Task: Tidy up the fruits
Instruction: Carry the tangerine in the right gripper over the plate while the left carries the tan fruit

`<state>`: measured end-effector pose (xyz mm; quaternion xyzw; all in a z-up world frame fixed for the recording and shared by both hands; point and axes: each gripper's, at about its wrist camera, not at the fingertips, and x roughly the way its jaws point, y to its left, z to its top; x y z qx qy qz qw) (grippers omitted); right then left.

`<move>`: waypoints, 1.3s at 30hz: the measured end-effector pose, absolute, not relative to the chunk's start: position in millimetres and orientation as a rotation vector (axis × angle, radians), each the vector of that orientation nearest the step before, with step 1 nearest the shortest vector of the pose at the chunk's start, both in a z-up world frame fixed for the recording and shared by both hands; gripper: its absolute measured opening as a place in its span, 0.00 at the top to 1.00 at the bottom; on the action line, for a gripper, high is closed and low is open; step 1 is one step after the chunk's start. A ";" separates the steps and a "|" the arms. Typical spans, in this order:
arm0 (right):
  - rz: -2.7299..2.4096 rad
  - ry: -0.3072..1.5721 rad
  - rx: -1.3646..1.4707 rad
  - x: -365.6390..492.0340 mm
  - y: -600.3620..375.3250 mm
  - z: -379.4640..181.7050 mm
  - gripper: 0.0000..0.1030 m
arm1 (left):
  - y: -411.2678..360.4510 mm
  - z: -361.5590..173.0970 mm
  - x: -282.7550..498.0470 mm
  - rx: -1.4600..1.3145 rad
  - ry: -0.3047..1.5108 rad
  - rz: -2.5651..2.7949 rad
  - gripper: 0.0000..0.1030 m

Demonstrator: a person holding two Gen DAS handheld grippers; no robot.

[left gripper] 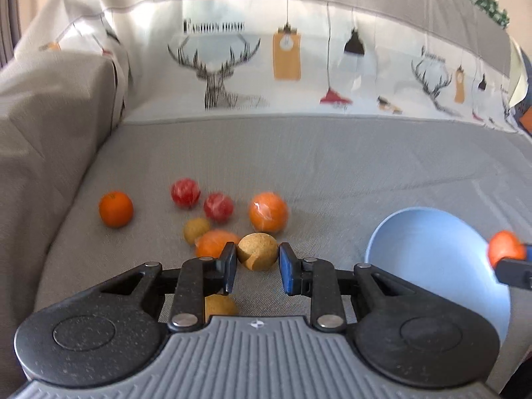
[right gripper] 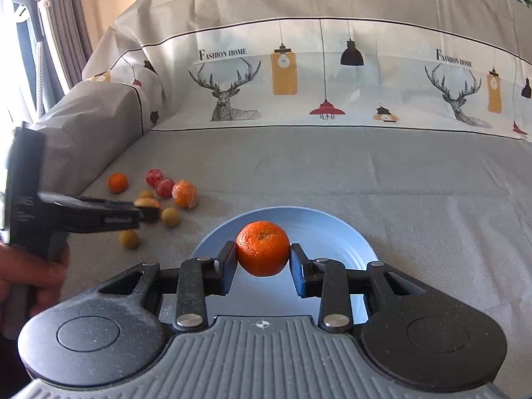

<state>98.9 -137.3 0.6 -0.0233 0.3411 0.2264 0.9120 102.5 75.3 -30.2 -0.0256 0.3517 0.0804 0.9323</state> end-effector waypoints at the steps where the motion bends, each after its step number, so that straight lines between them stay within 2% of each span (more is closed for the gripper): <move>1: 0.461 0.707 -0.047 98.7 -138.2 -0.3 0.65 | 72.4 -25.1 97.3 -0.047 0.696 0.162 0.71; 8: 0.428 0.711 -0.052 92.8 -147.1 -7.1 0.65 | 40.5 7.3 51.2 -0.030 0.562 0.127 0.71; 13: 0.405 0.727 -0.048 91.1 -159.6 -17.8 0.65 | 3.4 10.2 20.6 -0.032 0.570 0.020 0.71; 18: 0.382 0.730 -0.020 93.1 -168.3 -19.2 0.65 | -34.6 -3.2 18.4 0.077 0.601 -0.075 0.71; 27: 0.368 0.735 -0.018 98.1 -173.8 -23.9 0.66 | -23.4 -19.8 34.1 -0.033 0.628 -0.077 0.71; 39: 0.370 0.755 -0.029 105.2 -165.3 -30.3 0.66 | -19.0 -25.9 43.8 -0.046 0.641 -0.095 0.71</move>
